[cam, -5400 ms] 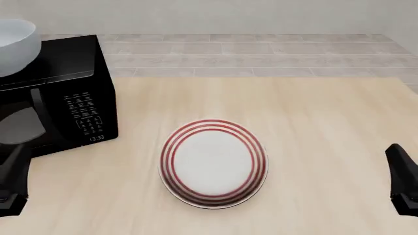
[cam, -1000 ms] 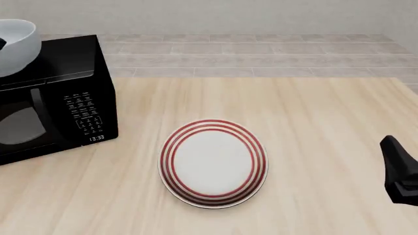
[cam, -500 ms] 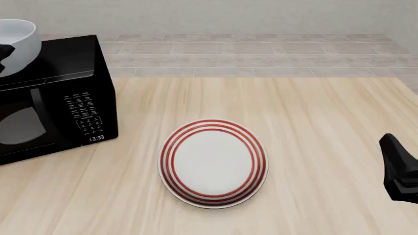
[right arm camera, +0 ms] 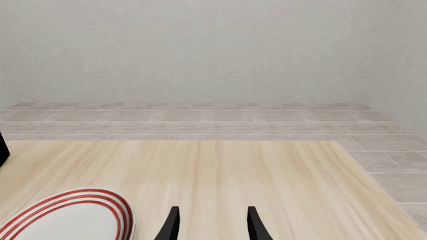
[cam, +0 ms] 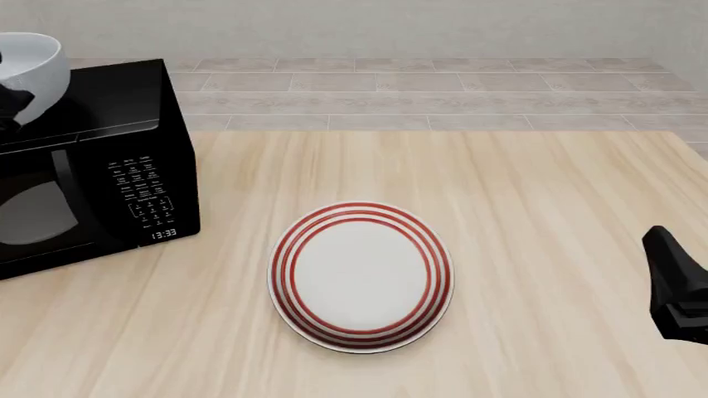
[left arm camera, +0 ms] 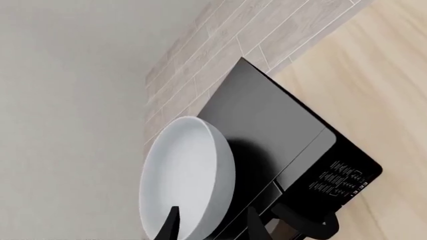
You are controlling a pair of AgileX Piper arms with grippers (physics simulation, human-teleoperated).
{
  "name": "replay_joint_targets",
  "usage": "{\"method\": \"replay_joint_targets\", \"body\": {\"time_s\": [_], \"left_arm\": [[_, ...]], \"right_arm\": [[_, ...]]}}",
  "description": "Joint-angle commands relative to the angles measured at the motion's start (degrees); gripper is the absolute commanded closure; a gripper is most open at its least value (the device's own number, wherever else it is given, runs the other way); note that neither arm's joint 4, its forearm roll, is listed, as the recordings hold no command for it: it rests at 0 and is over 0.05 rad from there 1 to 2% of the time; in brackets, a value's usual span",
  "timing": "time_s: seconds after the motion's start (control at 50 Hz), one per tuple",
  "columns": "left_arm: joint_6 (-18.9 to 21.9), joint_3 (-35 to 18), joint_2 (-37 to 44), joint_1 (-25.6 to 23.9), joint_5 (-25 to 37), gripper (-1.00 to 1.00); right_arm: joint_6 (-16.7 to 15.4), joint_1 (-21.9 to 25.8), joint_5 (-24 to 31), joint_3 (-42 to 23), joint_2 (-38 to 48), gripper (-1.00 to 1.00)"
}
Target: Pick up the white bowl and put it on the plate.
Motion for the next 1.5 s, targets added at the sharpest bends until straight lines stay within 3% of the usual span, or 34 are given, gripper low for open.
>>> {"method": "replay_joint_targets", "body": {"time_s": [0.02, 1.5], "left_arm": [[0.0, 0.6, 0.4, 0.7, -0.5, -1.00], [1.2, 2.5, 9.8, 4.5, -9.5, -1.00]], "right_arm": [[0.0, -0.1, 1.2, 0.0, -1.2, -1.00], [0.0, -0.1, 1.2, 0.0, -1.2, -1.00]]}}
